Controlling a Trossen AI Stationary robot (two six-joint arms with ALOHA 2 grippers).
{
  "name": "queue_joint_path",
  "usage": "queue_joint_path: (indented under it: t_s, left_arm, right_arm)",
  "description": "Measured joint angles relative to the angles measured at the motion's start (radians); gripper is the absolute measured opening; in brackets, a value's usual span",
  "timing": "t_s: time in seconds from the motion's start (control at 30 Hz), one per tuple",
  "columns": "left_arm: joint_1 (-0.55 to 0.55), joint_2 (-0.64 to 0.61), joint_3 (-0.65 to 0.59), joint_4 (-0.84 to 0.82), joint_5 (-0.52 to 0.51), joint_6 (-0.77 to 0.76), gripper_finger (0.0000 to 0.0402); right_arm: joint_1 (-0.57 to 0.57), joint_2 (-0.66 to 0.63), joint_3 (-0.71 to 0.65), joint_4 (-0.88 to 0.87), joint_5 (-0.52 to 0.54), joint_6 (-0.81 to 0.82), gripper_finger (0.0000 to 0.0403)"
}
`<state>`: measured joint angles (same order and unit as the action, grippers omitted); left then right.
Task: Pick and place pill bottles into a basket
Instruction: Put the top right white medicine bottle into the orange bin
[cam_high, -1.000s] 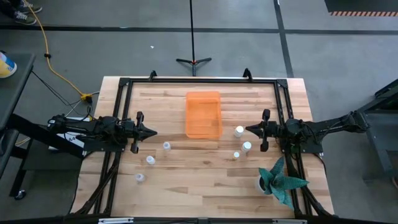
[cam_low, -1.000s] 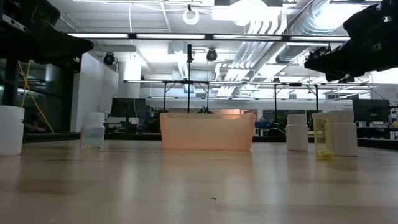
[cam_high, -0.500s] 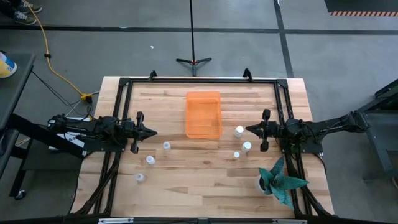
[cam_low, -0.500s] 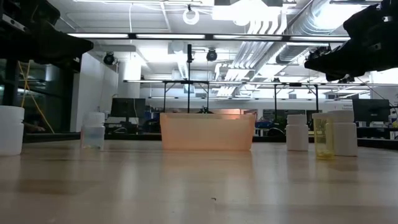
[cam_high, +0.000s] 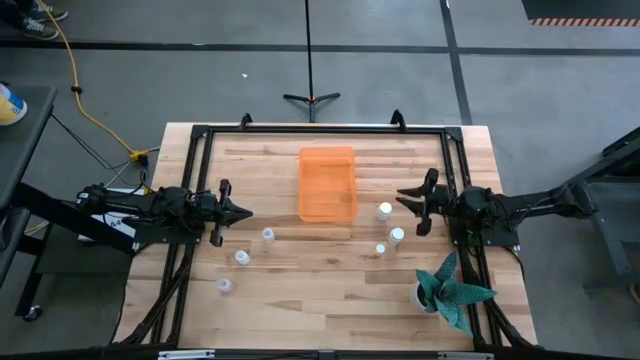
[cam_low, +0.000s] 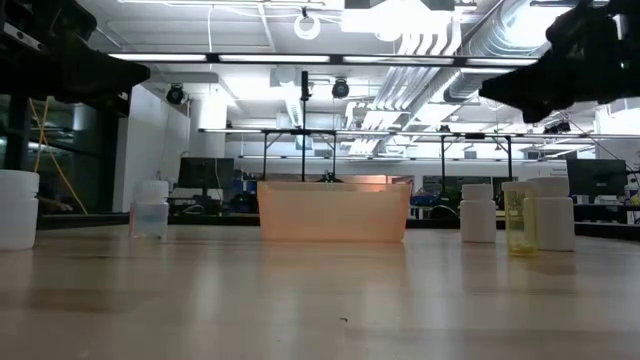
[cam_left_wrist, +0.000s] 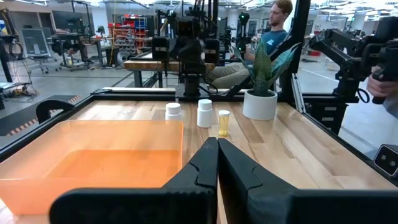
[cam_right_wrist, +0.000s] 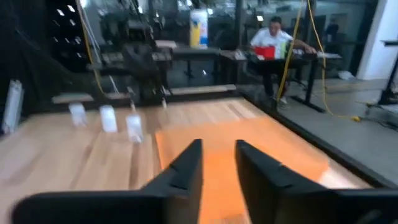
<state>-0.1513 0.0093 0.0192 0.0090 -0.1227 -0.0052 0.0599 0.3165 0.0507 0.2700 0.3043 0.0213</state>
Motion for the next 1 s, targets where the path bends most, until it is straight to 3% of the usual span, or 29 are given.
queue_joint_path:
  t_s: [0.2,0.33,0.57,0.77,1.0]
  left_arm:
    - [0.0,0.0,0.0,0.003,-0.023,0.0,0.0046]
    - [0.0,0.0,0.0,0.007,-0.045,0.0,0.0046]
    - [0.0,0.0,0.0,0.007,-0.045,0.0,0.0046]
    - [0.0,0.0,0.0,0.007,-0.047,0.0,0.0046]
    - [0.0,0.0,0.0,0.007,-0.048,0.0,0.0046]
  right_arm:
    - [-0.051,0.136,0.081,-0.029,-0.054,-0.01,0.0217]
    - [-0.076,0.249,0.149,-0.083,-0.098,-0.058,0.0256]
    - [-0.112,0.395,0.237,-0.22,-0.136,-0.046,0.0267]
    - [-0.136,0.466,0.269,-0.274,-0.253,-0.016,0.0268]
    - [-0.194,0.543,0.27,-0.332,-0.264,0.018,0.0268]
